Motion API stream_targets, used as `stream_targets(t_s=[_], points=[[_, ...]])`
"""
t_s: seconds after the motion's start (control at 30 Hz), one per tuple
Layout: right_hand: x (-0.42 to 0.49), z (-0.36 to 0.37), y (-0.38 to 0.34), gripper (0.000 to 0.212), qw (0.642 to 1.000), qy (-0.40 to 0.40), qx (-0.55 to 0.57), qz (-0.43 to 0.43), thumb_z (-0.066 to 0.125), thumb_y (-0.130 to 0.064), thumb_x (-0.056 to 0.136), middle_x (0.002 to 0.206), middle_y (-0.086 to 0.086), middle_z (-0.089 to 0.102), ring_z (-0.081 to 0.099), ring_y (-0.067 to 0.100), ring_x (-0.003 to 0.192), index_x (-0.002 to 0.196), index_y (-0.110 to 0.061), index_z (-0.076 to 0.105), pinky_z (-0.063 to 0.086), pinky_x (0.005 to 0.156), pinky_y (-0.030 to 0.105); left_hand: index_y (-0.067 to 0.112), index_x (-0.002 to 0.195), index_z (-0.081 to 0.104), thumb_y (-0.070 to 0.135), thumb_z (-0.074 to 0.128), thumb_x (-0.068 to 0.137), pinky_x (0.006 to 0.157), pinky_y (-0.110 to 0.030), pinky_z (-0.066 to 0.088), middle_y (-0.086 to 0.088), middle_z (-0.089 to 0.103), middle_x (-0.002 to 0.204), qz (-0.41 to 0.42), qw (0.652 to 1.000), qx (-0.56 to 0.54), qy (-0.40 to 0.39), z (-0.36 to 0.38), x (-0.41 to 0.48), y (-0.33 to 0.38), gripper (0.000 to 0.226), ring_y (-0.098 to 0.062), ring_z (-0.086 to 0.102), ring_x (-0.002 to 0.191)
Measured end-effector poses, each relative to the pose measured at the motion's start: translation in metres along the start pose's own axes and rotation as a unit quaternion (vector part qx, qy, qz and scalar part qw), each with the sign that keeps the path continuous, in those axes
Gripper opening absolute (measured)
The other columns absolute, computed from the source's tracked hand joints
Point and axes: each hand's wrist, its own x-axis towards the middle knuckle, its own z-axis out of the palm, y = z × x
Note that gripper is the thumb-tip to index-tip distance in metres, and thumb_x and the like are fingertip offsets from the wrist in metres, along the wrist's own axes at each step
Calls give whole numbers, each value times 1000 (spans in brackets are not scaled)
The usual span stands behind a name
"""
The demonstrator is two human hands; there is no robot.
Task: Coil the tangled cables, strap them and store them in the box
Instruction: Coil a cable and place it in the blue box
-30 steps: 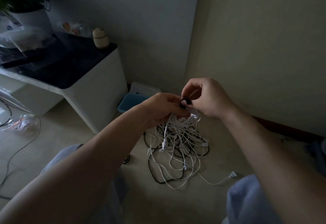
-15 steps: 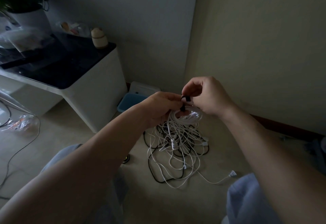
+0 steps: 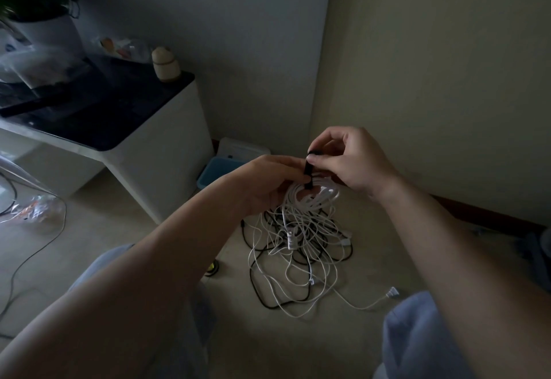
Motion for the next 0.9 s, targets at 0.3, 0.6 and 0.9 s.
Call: stream_targets(t_s=[0.3, 0.6, 0.9], points=[[-11, 1, -7, 17, 993, 18, -53, -108, 80, -11, 83, 75, -12, 72, 69, 4, 73, 79, -24, 70, 55, 67, 23, 3, 99, 73, -8, 47, 97, 66, -24, 61, -13, 74, 89, -10, 998, -54, 10, -6, -3, 7, 28, -16, 73, 71], [-25, 8, -10, 23, 968, 41, -126, -214, 70, 4, 83, 85, -8, 75, 70, 4, 79, 89, -18, 77, 56, 69, 26, 9, 120, 54, -7, 43, 100, 59, -25, 61, -16, 64, 93, -24, 988, -154, 12, -11, -13, 18, 28, -19, 70, 64], [-28, 8, -5, 27, 949, 31, -177, -258, 73, 5, 79, 90, 4, 76, 72, 20, 83, 93, -16, 79, 58, 73, 40, 6, 127, 51, -4, 48, 100, 66, -25, 60, -16, 61, 94, -16, 992, -119, 40, -9, -13, 19, 29, -22, 62, 80]])
